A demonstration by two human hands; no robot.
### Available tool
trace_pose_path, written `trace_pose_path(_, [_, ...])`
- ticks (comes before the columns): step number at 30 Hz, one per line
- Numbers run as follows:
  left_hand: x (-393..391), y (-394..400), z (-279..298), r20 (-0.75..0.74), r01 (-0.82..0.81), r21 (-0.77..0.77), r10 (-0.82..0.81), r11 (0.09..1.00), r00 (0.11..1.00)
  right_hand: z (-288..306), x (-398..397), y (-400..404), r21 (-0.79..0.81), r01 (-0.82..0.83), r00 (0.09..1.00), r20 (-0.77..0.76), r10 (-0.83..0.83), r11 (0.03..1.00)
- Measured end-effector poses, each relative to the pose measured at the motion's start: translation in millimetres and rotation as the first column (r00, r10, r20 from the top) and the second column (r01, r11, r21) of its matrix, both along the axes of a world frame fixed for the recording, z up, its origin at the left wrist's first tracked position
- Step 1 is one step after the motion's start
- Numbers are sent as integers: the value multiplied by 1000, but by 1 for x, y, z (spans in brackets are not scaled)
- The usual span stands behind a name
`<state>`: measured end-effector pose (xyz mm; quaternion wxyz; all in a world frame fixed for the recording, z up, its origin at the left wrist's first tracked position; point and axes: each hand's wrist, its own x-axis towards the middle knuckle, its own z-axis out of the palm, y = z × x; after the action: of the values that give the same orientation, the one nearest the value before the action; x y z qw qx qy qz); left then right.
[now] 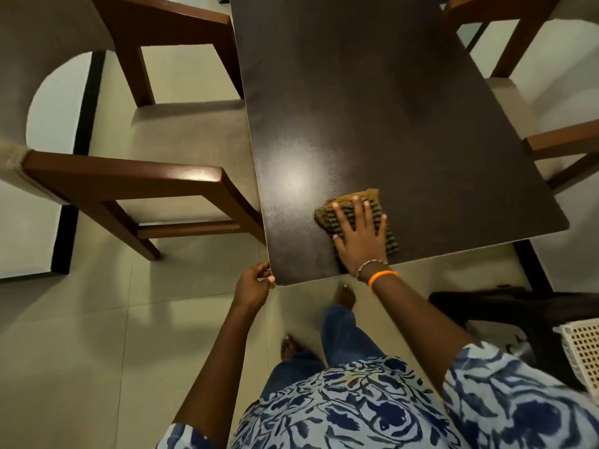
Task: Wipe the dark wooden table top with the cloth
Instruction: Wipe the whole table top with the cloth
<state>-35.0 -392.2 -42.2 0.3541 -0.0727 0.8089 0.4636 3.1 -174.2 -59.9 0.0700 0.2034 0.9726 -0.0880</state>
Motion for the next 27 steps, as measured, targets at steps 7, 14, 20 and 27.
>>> trace_pose_path(7, [-2, -12, -6, -8, -95, -53, 95, 994, 995, -7, 8, -112, -122, -336, 941, -73, 330, 934])
trace_pose_path(14, [31, 0, -1, -287, -197, -287, 112, 938, 951, -11, 18, -78, -87, -593, 805, -81, 588, 800])
trace_pose_path(20, [57, 69, 18, -538, 19, -517, -342, 856, 770, -9, 36, -13, -89, -585, 811, -74, 580, 806])
trace_pose_path(27, [71, 164, 22, -538, 209, -551, -536, 808, 651, -6, 72, 90, -58, -506, 861, -93, 500, 860])
